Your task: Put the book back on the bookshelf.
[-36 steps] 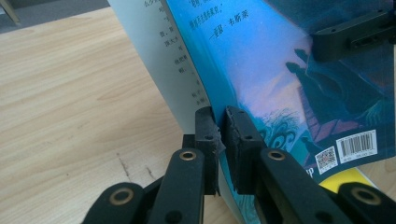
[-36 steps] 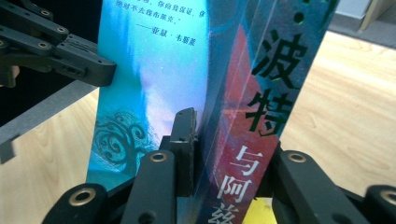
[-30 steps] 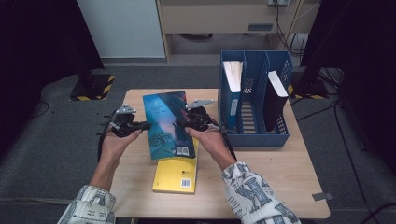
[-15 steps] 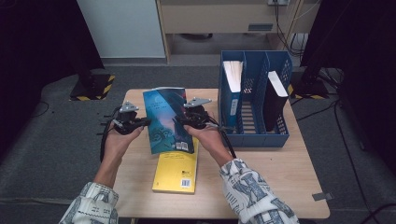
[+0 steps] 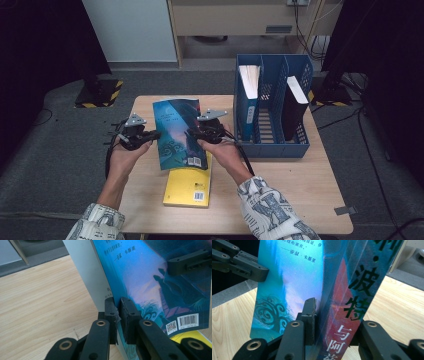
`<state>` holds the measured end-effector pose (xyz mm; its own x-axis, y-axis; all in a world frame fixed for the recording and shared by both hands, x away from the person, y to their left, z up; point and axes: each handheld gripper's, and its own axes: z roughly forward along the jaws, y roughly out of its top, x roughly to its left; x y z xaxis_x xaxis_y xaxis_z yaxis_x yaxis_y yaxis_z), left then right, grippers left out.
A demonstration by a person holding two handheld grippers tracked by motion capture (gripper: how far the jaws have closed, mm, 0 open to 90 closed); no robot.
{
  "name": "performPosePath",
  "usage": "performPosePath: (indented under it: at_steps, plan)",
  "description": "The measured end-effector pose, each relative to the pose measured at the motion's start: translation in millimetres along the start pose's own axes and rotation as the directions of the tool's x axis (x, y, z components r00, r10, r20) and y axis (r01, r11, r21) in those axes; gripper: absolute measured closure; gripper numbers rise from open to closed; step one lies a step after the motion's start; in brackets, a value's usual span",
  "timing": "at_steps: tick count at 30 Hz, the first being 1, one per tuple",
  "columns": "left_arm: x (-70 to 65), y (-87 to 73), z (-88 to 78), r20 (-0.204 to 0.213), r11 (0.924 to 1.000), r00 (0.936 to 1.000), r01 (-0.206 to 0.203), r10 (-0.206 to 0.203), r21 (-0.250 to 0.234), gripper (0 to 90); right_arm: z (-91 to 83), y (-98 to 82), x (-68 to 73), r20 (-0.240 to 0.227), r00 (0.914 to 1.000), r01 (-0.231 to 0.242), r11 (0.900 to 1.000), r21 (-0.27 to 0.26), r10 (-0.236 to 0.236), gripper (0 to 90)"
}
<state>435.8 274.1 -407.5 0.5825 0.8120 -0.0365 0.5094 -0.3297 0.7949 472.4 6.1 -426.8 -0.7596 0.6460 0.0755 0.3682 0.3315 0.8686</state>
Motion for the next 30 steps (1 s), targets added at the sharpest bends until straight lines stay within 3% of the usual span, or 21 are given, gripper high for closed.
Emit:
performPosePath:
  at_steps: [12, 20, 24, 26, 30]
  plan:
    - [-0.3, 1.5, -1.5, 0.002, 0.9999, 0.9999, -0.014, 0.014, -0.002, 84.1, -3.6, 21.4, -3.2, -0.010, 0.9999, -0.005, 1.000, -0.006, 0.005, 67.7]
    - [0.3, 15.6, -2.0, -0.031, 0.9991, 0.9988, -0.037, 0.037, -0.021, 84.3, -6.7, 33.3, -6.2, 0.021, 0.9996, 0.022, 0.999, -0.049, -0.021, 69.9]
    - [-0.6, 9.3, 1.9, -0.026, 0.9994, 0.9992, -0.032, 0.032, -0.016, 84.3, -6.1, 30.2, -6.6, 0.031, 0.9986, 0.044, 0.998, -0.044, -0.043, 69.8]
    - [-2.0, 4.9, 0.4, -0.018, 0.9989, 0.9996, -0.022, 0.021, -0.041, 84.2, -6.8, 26.9, -6.8, 0.027, 0.9990, 0.036, 0.998, -0.045, -0.035, 69.3]
    - [-4.7, 0.6, -5.7, -0.008, 0.9991, 0.9999, -0.012, 0.011, -0.041, 84.0, -11.8, 22.2, -4.7, 0.007, 0.9997, 0.025, 0.998, -0.062, -0.025, 67.0]
